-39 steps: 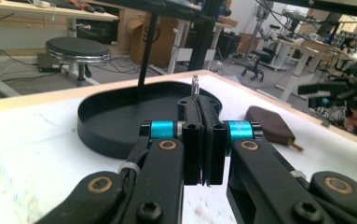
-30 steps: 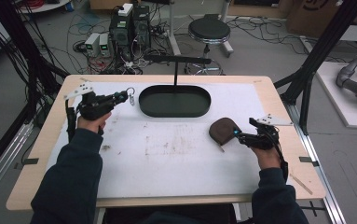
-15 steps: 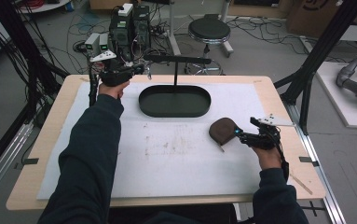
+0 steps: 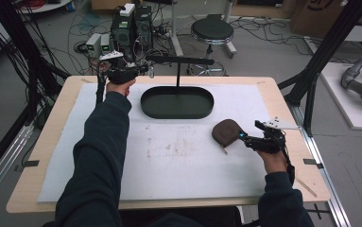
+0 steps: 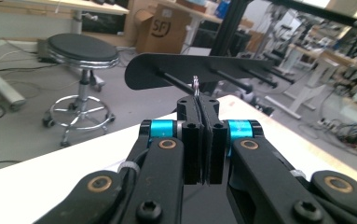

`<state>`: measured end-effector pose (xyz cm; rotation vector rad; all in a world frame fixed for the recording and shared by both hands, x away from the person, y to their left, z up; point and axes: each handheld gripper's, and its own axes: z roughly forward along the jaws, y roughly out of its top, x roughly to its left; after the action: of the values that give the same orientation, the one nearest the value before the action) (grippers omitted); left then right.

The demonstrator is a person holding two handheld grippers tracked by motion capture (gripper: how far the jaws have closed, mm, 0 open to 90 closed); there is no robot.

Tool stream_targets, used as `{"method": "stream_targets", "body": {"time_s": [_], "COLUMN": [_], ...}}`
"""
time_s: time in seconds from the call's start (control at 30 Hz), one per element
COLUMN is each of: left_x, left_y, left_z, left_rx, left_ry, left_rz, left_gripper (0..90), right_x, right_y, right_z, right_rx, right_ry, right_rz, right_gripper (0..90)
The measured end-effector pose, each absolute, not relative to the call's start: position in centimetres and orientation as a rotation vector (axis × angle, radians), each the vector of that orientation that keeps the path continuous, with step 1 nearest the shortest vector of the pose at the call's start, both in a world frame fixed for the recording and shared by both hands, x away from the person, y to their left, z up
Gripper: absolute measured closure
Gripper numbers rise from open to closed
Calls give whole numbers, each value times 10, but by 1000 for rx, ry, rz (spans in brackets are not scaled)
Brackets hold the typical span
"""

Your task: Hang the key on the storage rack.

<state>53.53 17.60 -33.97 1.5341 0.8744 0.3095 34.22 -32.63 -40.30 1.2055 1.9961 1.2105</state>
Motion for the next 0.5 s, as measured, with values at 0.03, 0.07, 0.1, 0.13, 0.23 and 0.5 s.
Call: {"method": "stream_targets", "body": {"time_s": [0.03,0.07,0.1,0.13,0.23,0.5], "left_x": [537,539,540,541,542,506], "left_y": [175,173,171,168,159,162], "left_z": [-339,-339,-338,-338,-338,-350], "left_rx": [1534,1539,1547,1559,1605,1632], "left_ry": [887,905,920,943,1027,1048], "left_rz": [315,330,341,359,424,464], "left_gripper": [879,879,878,875,861,722], "right_x": [342,342,342,342,342,343], "right_y": [-326,-326,-325,-325,-325,-324], "right_z": [-403,-403,-403,-403,-403,-402], "right_rx": [1205,1209,1211,1211,1209,1198], "right_ry": [1996,1997,1998,1999,1996,2003], "right_rz": [1211,1210,1210,1208,1210,1212], "right_gripper": [198,198,198,198,198,199]}}
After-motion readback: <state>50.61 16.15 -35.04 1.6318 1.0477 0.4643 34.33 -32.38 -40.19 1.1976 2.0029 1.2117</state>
